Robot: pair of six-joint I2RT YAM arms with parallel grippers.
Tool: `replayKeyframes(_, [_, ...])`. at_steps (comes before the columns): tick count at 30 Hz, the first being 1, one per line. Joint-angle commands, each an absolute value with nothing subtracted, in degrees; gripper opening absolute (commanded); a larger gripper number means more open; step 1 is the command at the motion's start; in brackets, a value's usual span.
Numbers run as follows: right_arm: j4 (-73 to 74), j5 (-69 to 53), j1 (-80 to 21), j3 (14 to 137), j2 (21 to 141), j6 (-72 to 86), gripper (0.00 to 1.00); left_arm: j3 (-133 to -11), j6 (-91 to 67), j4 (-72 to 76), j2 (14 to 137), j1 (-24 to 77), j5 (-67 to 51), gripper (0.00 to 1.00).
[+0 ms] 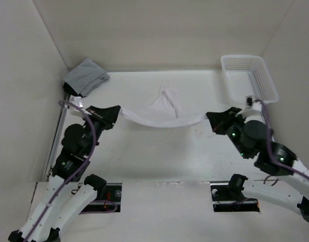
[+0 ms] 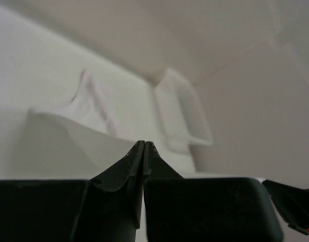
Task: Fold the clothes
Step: Flatten the tank top out
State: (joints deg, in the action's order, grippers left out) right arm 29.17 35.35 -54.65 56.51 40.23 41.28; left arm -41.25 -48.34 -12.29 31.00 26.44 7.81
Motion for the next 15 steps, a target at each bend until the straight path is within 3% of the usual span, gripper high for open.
replayKeyframes(1, [33.57,47.43,-59.53,70.26,39.72,29.22,0.02,-52.88,-47.81,-8.62,30.14,27.37,11.95,0.00])
replayKeyframes(9, [18.47,55.81,-71.85,95.26,49.03,2.04,0.02,-75.30,-41.40,-5.45,38.31,24.66,13.97,0.00])
replayKeyframes(15, [14.06,46.70,-63.61,101.16,57.12,-2.82,0.03,-81.04,-39.55,-3.17,46.39,22.10,13.37,0.00])
